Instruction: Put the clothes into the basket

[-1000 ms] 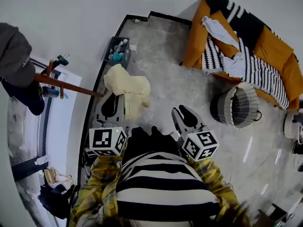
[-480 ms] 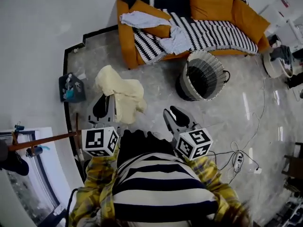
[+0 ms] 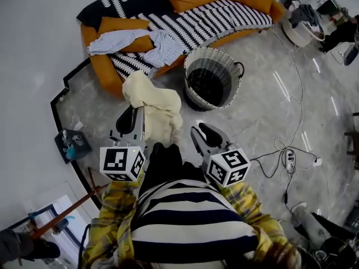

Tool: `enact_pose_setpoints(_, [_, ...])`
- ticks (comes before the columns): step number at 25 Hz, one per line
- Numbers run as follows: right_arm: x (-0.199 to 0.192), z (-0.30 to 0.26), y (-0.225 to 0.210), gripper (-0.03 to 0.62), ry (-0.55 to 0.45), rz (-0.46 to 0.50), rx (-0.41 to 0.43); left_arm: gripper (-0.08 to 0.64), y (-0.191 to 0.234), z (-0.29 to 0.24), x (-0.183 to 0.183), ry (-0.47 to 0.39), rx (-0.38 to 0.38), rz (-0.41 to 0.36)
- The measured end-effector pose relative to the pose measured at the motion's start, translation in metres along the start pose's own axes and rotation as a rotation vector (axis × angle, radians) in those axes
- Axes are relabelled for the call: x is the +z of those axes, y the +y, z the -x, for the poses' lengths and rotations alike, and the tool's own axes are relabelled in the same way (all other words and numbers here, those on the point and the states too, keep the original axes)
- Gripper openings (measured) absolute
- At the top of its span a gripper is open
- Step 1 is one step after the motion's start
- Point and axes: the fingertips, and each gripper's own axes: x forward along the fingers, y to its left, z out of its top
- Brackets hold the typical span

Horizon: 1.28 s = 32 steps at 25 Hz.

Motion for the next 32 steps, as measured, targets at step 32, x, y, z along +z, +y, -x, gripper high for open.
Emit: enact_pose_setpoints(32, [0.116, -0.035, -0.209, 0.126, -0.092, -0.185, -0.365, 0.051, -0.165, -0.317, -0.031, 0.235, -0.642, -0.091])
